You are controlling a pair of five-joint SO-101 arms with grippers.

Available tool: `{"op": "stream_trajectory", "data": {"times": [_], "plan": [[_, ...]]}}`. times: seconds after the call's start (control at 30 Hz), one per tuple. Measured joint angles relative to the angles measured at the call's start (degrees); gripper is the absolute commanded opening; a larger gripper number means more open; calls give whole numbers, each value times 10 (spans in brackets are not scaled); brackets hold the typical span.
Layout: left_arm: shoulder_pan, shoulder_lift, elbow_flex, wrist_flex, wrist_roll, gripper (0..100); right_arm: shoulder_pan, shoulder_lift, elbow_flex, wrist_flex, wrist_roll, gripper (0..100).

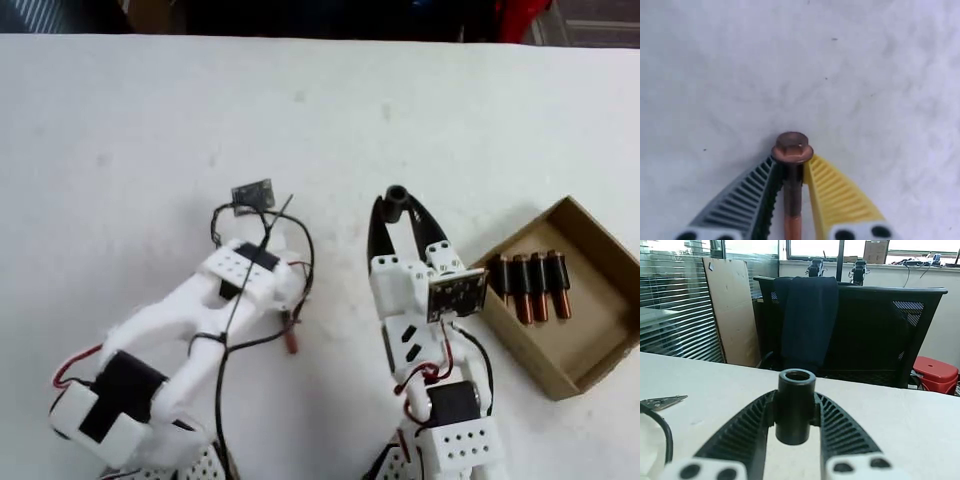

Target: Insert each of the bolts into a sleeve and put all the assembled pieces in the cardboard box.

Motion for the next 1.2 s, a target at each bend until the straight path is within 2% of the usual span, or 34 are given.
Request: {"op": "stream_trajectory", "data": {"times": [0.27, 0.4, 0.6, 0.73, 0.83, 0.97, 1.2], "plan": [[0, 2, -1, 0, -10, 90, 0, 0, 0, 0, 0, 17], [-19, 4, -9, 31, -102, 90, 0, 0, 0, 0, 0, 17], [-91, 10, -29, 84, -265, 90, 0, 0, 0, 0, 0, 17], [-130, 11, -33, 106, -317, 87, -2, 0, 0, 1, 0, 17], [-134, 11, -34, 120, -340, 83, -33, 0, 0, 24, 0, 17], [-135, 11, -48, 150, -352, 22, -73, 0, 0, 46, 0, 17], [-135, 12, -128, 288, -353, 22, -108, 0, 0, 46, 0, 17]]}}
